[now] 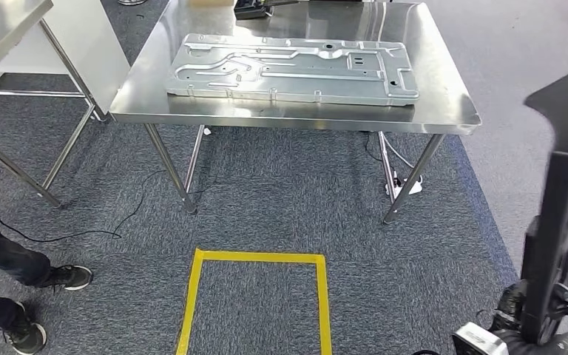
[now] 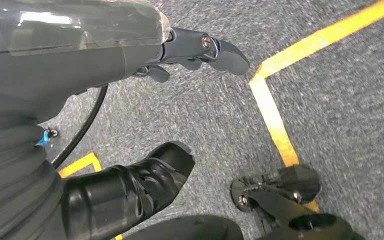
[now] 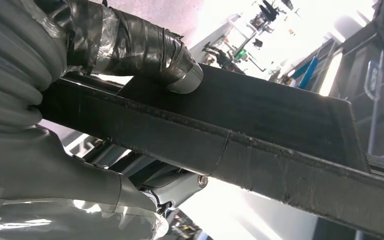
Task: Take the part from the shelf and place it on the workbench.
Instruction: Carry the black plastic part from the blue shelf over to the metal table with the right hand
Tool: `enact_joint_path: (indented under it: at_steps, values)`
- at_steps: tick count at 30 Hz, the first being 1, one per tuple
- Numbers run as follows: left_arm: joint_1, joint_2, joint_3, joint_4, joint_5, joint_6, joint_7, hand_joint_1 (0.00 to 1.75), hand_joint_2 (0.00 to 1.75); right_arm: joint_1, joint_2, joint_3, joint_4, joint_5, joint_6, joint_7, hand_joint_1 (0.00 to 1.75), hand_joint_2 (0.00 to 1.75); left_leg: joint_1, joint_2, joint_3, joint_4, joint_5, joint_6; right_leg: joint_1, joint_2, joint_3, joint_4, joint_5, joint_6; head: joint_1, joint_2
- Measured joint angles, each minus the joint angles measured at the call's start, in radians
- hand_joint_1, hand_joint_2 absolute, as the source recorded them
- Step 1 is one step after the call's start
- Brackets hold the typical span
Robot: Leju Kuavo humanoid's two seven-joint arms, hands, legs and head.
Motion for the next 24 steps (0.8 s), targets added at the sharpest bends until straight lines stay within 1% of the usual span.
enact_joint_path:
  at_steps: [3, 5, 9, 14, 20, 24]
  values:
    - [-0.001, 0.001, 0.000, 0.000, -0.003, -0.013, -0.004, 0.00, 1.75, -0.002, 0.000, 0.012, 0.012, 0.051, 0.000, 0.000, 1.75, 1.75, -0.002, -0.001, 0.001, 0.001, 0.002, 0.004, -0.002, 0.000, 0.002, -0.005, 0.004, 0.007, 0.000, 0.000]
    - [-0.002, 0.001, 0.000, 0.000, -0.004, -0.019, -0.006, 0.00, 1.75, -0.003, 0.000, 0.017, 0.021, 0.072, 0.000, 0.000, 1.75, 1.75, -0.002, -0.001, 0.001, 0.001, 0.003, 0.006, -0.003, 0.000, 0.002, -0.007, 0.005, 0.009, 0.000, 0.000]
    - [-0.002, 0.001, 0.000, 0.000, -0.004, -0.028, -0.011, 0.00, 1.75, -0.004, 0.000, 0.024, 0.040, 0.085, 0.000, 0.000, 1.75, 1.75, -0.003, -0.001, 0.001, 0.001, 0.002, 0.007, -0.003, 0.000, 0.002, -0.009, 0.006, 0.010, 0.000, 0.000]
    - [-0.002, 0.002, 0.000, 0.000, -0.006, -0.029, -0.012, 0.00, 1.75, -0.005, 0.000, 0.033, 0.062, 0.091, 0.000, 0.000, 1.75, 1.75, -0.003, -0.001, 0.001, 0.002, 0.002, 0.008, -0.004, 0.000, 0.002, -0.009, 0.005, 0.016, 0.000, 0.000]
    - [-0.002, 0.002, 0.000, 0.000, -0.006, -0.029, -0.012, 0.00, 1.75, -0.006, 0.000, 0.033, 0.077, 0.093, 0.000, 0.000, 1.75, 1.75, -0.003, -0.001, 0.001, 0.001, 0.002, 0.008, -0.003, 0.000, 0.002, -0.008, 0.005, 0.016, 0.000, 0.000]
    - [-0.002, 0.004, 0.000, 0.000, -0.007, -0.029, -0.013, 0.00, 1.75, -0.007, 0.000, 0.033, 0.083, 0.093, 0.000, 0.000, 1.75, 1.75, -0.006, -0.001, 0.000, 0.007, 0.000, 0.012, -0.007, 0.000, 0.002, -0.010, 0.007, 0.019, 0.000, 0.000]
